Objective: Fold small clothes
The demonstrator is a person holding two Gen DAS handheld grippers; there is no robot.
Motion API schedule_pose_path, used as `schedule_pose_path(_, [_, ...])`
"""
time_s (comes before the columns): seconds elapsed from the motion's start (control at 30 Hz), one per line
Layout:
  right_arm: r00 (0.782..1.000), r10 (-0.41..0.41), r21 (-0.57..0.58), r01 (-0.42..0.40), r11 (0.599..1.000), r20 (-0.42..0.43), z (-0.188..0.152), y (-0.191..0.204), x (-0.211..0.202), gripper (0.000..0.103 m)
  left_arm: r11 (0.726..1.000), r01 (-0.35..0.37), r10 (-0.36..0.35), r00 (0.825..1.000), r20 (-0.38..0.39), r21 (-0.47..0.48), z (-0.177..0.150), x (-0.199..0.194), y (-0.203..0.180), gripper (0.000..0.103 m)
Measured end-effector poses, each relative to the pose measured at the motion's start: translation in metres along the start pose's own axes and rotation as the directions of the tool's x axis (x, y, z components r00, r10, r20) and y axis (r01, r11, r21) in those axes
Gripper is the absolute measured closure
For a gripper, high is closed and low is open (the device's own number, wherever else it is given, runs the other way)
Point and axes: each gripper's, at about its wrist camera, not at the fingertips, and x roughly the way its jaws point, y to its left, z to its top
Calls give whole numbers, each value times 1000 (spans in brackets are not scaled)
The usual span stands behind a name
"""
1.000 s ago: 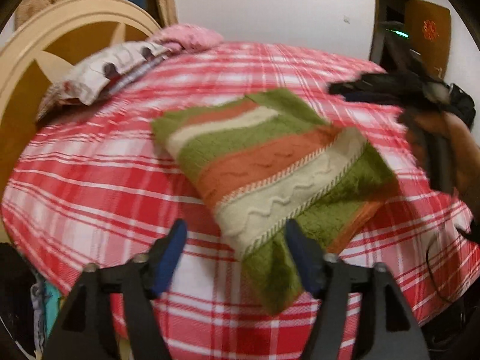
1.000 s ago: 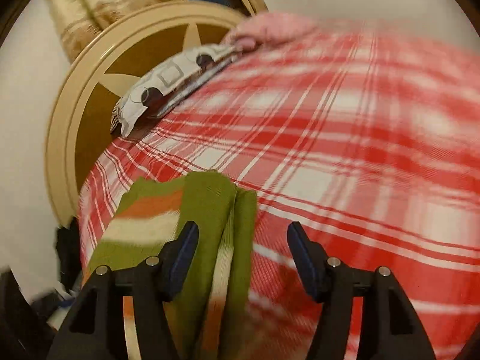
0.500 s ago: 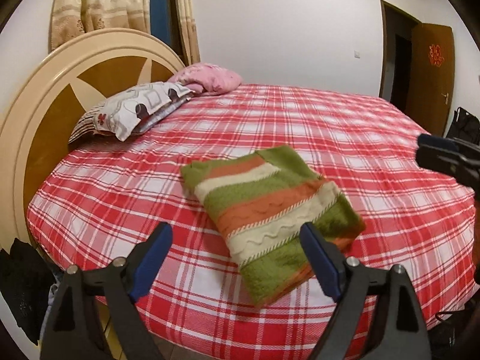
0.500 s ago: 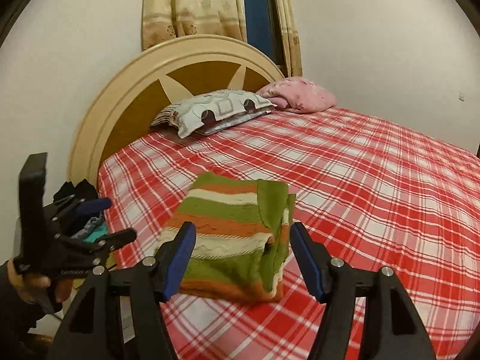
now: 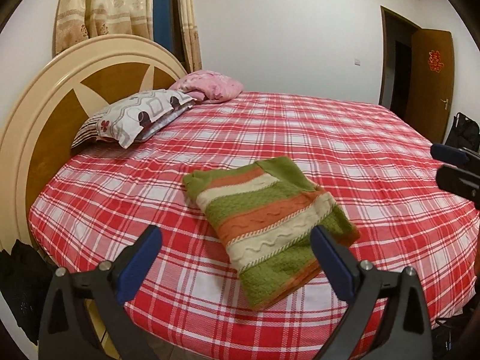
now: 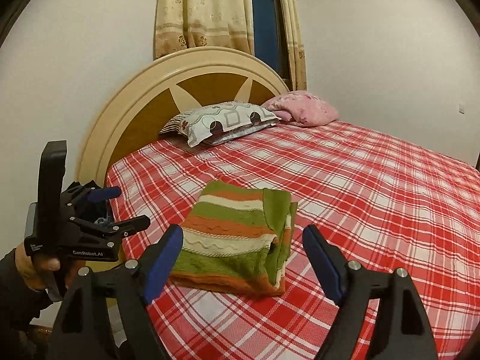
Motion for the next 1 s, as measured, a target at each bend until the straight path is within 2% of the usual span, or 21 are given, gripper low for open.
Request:
schedule_pose_path(0.13, [1000,-2,-11,2,1000,3,0,2,-1,21,1000,3,-3,1000,-19,6,0,3,0,2])
schedule_pose_path(0.77, [1000,4,-13,-4,1000,-16,-7,10,6,21,999,-34,34,999,4,20,-2,8,1,2])
schedule_pose_path(1.0, [1000,4,-6,-5,1000,-22,-11,13,9,21,1000,-14,13,1000,9,28,-6,8,-4,2])
